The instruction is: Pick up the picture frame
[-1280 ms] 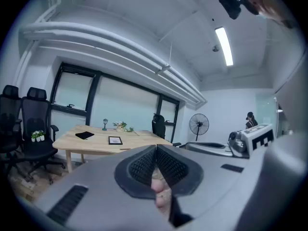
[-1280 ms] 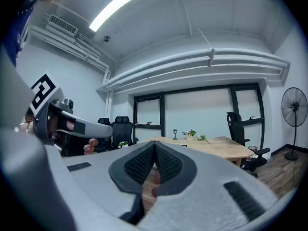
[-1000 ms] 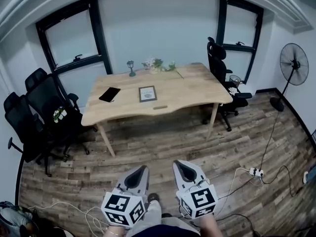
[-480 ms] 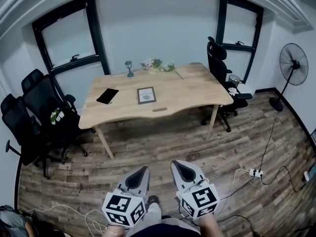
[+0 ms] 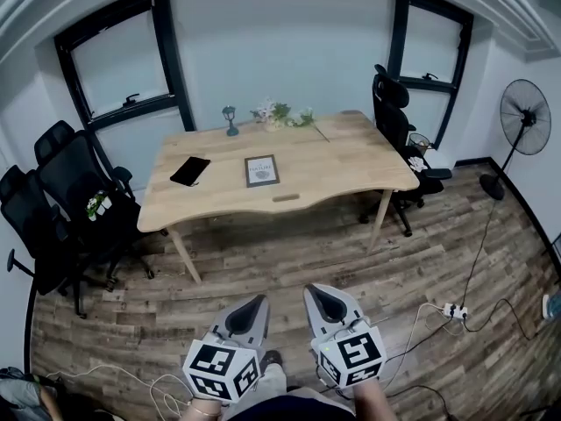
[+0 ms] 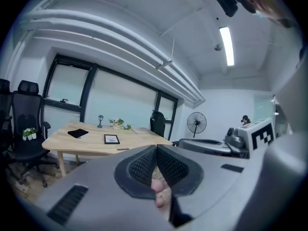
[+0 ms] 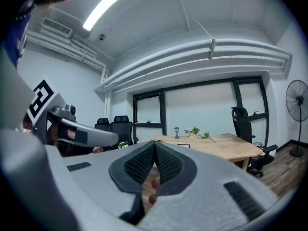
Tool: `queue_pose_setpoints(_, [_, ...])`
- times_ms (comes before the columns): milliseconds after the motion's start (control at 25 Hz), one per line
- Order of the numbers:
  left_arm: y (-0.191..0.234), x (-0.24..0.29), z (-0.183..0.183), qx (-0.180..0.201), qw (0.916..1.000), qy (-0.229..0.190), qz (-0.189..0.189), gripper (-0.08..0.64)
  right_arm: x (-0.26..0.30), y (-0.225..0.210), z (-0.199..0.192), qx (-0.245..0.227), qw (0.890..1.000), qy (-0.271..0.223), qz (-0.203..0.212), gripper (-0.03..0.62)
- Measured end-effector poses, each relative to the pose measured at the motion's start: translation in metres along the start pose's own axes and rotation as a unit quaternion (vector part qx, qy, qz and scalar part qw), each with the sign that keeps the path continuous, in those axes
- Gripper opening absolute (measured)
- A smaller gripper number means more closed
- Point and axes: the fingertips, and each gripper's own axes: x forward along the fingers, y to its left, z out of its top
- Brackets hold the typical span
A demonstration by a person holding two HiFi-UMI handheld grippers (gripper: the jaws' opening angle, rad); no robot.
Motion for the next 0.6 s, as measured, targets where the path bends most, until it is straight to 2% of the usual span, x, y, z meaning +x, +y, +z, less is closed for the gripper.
queue_pose_setpoints(600, [0.043,0.044,0.009,-0.005,1.0000,0.008,-0.003,0.008,0.059,-0.017,-0.005,-0.006,1.000,0.019,0.004,0.000])
